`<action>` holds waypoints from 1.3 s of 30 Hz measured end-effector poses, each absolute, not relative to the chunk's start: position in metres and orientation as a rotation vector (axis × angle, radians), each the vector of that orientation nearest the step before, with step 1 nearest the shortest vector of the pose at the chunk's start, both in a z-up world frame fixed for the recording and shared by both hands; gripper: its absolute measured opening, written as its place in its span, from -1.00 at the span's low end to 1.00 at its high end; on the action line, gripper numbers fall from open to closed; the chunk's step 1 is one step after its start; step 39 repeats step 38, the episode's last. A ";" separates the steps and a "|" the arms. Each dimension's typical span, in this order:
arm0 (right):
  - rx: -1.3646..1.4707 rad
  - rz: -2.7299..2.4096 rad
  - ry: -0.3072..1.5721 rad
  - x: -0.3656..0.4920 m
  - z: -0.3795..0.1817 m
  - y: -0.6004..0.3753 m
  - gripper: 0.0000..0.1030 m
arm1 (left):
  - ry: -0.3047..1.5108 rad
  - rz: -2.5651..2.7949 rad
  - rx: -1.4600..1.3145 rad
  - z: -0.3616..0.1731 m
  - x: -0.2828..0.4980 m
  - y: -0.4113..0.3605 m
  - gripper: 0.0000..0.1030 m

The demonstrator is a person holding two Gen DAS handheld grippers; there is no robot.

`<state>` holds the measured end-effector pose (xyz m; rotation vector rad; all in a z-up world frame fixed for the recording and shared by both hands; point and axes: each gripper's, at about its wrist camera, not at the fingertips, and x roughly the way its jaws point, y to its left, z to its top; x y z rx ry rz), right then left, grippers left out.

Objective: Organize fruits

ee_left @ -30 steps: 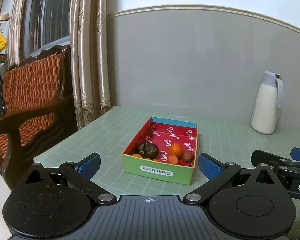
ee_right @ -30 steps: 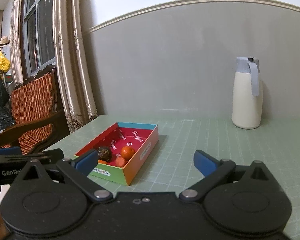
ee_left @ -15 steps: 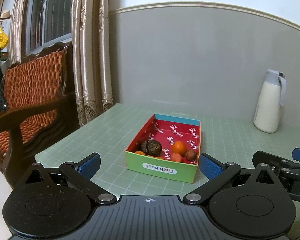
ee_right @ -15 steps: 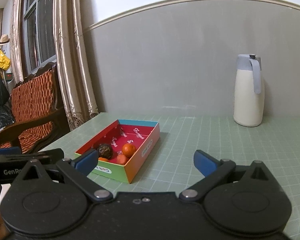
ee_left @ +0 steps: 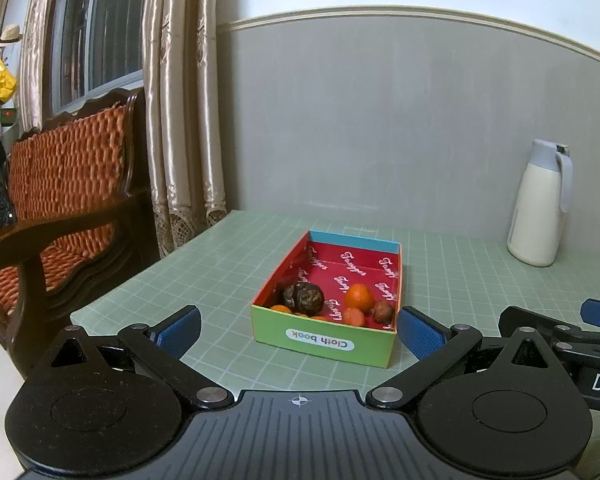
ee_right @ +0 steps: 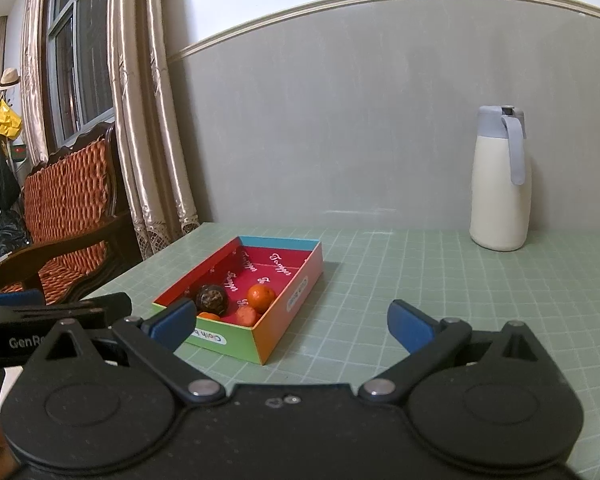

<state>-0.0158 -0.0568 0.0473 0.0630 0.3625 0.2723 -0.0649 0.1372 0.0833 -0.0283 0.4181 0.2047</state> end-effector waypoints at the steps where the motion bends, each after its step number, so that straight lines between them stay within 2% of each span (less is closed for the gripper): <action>1: 0.062 0.274 0.363 -0.016 0.047 -0.057 0.99 | 0.418 0.205 -0.029 0.084 -0.065 0.138 1.00; 39: 0.089 0.296 0.365 -0.014 0.046 -0.057 0.99 | 0.405 0.209 0.000 0.081 -0.064 0.137 0.99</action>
